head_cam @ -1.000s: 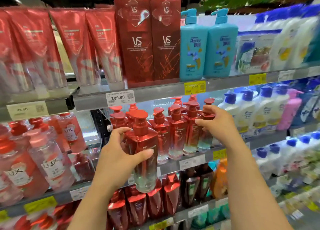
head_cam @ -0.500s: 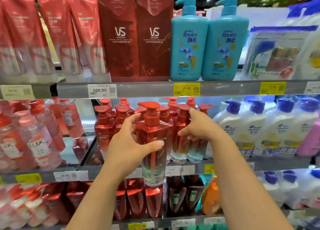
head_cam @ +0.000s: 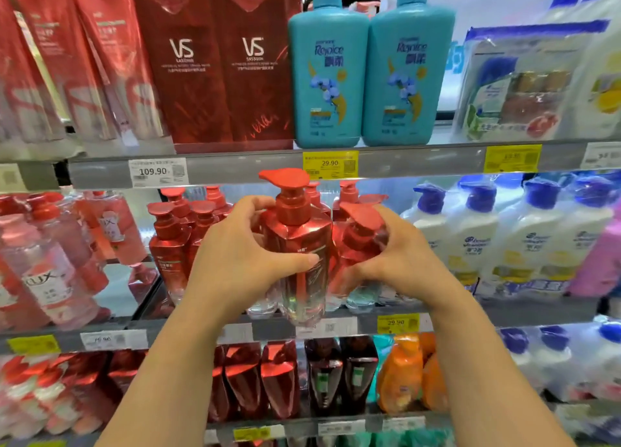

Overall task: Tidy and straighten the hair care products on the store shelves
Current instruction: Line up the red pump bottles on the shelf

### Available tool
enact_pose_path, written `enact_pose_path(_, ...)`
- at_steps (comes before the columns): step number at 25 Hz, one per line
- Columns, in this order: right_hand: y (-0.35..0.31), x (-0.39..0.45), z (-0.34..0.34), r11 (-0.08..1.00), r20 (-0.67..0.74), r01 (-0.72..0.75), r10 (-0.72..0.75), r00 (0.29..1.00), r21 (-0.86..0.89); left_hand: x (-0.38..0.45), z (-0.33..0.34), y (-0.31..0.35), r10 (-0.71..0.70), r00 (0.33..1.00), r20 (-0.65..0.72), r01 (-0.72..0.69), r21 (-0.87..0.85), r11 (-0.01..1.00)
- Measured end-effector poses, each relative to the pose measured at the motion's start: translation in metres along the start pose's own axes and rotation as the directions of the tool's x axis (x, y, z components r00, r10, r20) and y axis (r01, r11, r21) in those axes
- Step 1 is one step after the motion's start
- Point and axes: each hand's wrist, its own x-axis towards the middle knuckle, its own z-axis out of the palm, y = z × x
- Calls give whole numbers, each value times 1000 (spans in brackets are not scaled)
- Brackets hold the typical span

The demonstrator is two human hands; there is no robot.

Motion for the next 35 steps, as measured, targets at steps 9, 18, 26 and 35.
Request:
enact_pose_path(9,-17,-36,-77,968,165,149,-184,969,202,17,31,12,148,965,218,-152,3,988)
enact_pose_path(18,0,-38,-81,971,229,113,-162,960,213,35,68,-12,131,944,303,-184,154,971)
enact_pose_path(26,9,-18,-72,974,191,85,-126,973,209,45,74,-18,138,930,341,-309,521,796)
enact_pose_path(35,2,0,-56,974,218,78,-126,968,215,53,73,-22,80,888,452,-299,438,848)
